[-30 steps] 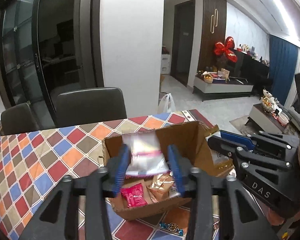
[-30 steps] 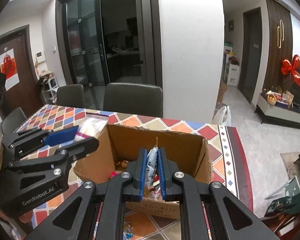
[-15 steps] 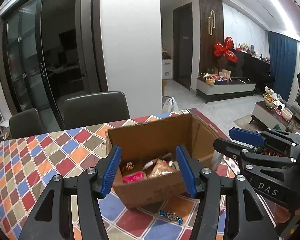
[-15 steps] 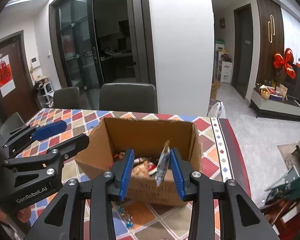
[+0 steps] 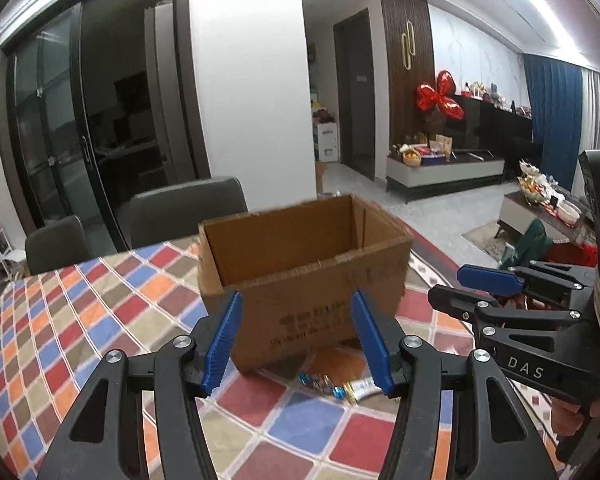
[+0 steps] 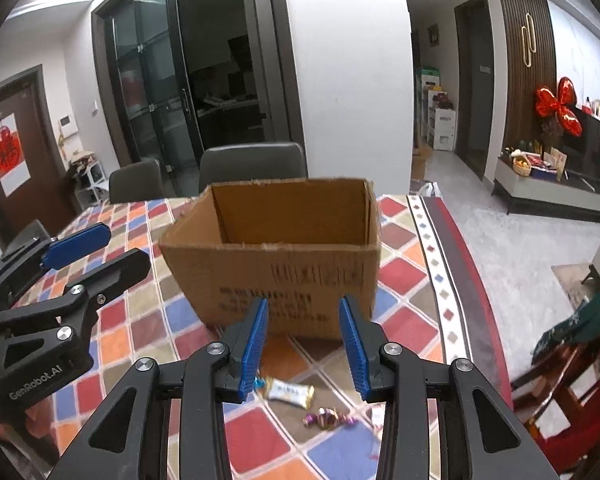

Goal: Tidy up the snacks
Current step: 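Withdraw both tools from the box toward the remaining snacks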

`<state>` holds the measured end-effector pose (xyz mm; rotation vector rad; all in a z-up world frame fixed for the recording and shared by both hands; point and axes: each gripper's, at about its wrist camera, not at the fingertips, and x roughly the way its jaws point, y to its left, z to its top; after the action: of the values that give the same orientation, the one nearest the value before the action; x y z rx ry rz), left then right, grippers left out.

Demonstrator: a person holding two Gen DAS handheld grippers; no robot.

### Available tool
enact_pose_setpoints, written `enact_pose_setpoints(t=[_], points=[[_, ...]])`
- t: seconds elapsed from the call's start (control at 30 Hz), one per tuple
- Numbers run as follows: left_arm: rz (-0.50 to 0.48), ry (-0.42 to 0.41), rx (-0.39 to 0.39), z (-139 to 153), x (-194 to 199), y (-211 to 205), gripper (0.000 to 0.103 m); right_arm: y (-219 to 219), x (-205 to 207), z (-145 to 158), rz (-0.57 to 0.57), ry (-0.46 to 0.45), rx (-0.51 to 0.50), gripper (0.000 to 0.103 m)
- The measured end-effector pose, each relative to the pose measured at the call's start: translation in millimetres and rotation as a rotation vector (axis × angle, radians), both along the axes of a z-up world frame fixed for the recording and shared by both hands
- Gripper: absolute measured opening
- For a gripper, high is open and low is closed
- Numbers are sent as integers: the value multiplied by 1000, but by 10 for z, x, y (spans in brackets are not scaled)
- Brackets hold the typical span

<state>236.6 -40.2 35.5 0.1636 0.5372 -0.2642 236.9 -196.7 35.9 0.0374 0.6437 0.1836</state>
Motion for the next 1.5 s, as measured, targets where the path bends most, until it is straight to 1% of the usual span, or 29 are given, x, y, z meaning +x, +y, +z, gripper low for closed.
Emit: enact_pose_setpoints(t=[0.17, 0.27, 0.33, 0.47, 0.67, 0.93, 1.2, 1.3, 1.5], points=[[-38, 60, 8, -263, -98, -90, 56, -24, -133, -228, 10, 51, -20, 38], [-70, 83, 31, -426, -132, -148, 56, -62, -203, -377, -2, 81, -16, 38], [-95, 99, 53, -550, -145, -204, 56, -93, -232, -482, -19, 105, -15, 38], [-134, 137, 66, -728, -158, -292, 56, -172, -313, -678, -58, 141, -7, 38], [-225, 178, 89, -930, -141, -489, 56, -323, -365, -928, -88, 204, -4, 38], [-345, 258, 130, -1202, -3, -742, 56, -481, -339, -1144, -109, 272, -20, 38], [-441, 309, 180, -1431, 177, -968, 56, -532, -297, -1231, -112, 297, -40, 38], [-445, 313, 208, -1514, 235, -1054, 56, -561, -280, -1248, -116, 305, -39, 38], [-440, 331, 202, -1600, 350, -1163, 56, -629, -222, -1305, -117, 327, -22, 38]])
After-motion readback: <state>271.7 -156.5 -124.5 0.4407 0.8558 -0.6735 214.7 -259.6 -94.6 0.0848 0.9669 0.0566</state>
